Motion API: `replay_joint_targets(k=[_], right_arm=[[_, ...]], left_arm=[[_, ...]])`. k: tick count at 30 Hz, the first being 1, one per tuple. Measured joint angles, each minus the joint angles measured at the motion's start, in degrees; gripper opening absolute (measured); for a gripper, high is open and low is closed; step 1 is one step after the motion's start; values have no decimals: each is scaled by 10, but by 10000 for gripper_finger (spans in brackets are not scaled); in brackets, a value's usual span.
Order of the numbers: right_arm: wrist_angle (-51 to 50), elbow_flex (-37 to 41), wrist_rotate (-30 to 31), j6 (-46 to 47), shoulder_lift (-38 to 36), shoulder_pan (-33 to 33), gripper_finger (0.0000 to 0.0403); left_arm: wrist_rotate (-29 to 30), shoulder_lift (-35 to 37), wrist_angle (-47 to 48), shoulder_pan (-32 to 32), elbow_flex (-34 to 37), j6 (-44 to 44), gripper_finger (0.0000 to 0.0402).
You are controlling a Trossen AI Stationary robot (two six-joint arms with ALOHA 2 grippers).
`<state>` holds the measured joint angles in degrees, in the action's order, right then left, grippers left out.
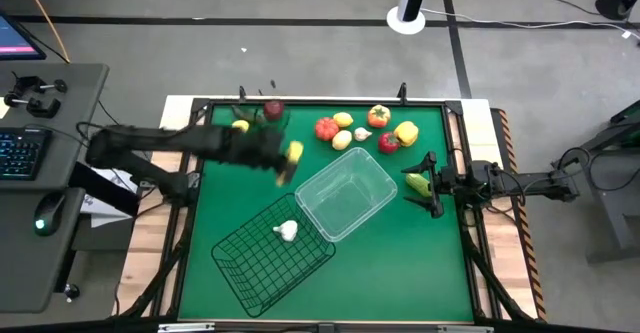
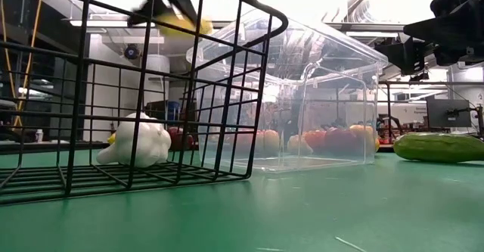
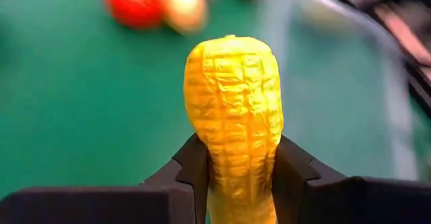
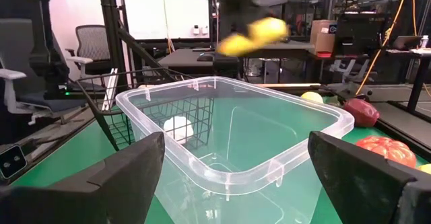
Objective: Sort produce into baskets
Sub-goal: Put the corn into the wire basket, then put the top left lemon into the transparent bin
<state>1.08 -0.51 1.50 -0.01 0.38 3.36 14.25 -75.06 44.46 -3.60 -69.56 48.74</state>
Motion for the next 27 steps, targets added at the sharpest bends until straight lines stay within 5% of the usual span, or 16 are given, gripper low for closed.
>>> replay_joint_targets(k=[6,11,17,23,27], right_arm=[[0,0,0,0,0,0,360],[0,0,0,0,0,0,360],[0,0,0,0,0,0,360],[0,0,0,0,0,0,360],[0,0,0,0,0,0,360]], left_arm=[[-13,20,-12,-210,0,58,98],[-20,-9,12,-278,0,139,138],[-105,-61,32,-249,1,181,209],[-234,-75,35,-176,1,105,274],[-207,-51,109,-70,-20,51,292]])
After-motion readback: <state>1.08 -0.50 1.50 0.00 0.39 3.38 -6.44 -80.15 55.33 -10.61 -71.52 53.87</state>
